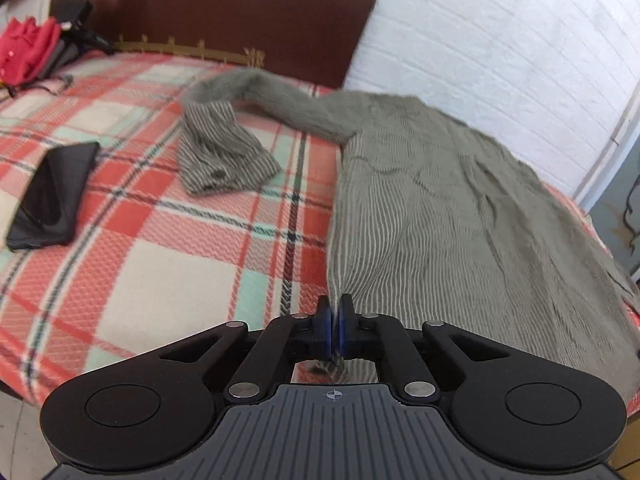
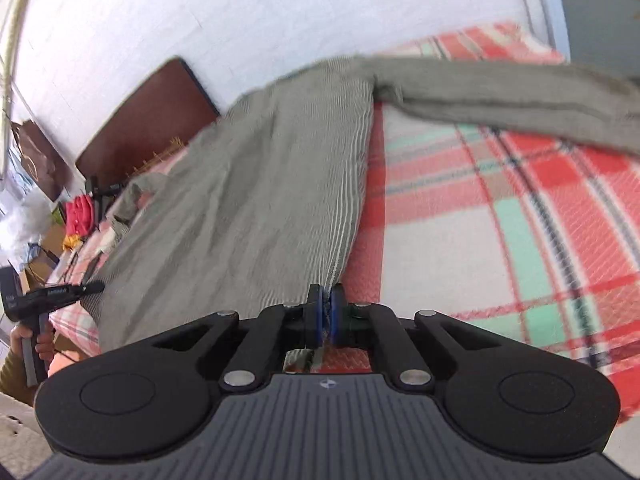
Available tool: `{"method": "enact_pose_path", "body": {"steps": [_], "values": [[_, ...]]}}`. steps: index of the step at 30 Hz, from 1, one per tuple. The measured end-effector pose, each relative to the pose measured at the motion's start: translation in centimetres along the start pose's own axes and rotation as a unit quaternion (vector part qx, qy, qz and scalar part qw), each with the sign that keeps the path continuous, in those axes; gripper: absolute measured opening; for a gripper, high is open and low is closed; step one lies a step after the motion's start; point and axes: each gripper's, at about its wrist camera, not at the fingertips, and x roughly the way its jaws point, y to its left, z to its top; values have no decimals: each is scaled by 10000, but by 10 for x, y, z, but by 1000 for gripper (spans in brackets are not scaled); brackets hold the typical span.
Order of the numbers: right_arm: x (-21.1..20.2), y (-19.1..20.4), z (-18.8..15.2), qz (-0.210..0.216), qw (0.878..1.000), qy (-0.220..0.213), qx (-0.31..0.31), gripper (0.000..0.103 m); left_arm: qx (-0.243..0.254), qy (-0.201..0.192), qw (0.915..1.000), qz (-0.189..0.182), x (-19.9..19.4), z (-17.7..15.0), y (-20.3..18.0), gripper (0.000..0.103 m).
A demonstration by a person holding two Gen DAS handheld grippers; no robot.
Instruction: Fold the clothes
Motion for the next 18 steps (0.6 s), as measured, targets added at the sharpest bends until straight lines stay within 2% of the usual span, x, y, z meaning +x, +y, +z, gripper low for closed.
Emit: {"method": "enact_pose_path", "body": {"steps": [3, 8, 12, 14, 16, 18], "values": [[-10, 0, -2, -189, 9998, 31, -47, 4, 207, 9, 9997, 159, -7, -6, -5, 0], [3, -7, -13, -418, 9988, 254, -49, 4, 414, 251, 9979, 429, 8, -21, -6, 0], [-1, -8, -13, -469, 9985, 244, -121, 5, 486, 245, 9975, 444, 4, -20, -6, 0], [-4, -9, -13, -490, 9984, 260, -114, 6, 504, 226, 9973, 482, 0, -19, -7, 29], [-10, -12, -12, -438, 9988, 239, 3, 11, 499, 193, 9973, 502, -5, -18, -8, 43], [-21, -14, -7, -377, 9992, 54, 112, 24, 355, 54, 9985, 405, -16, -10, -9, 48]]}}
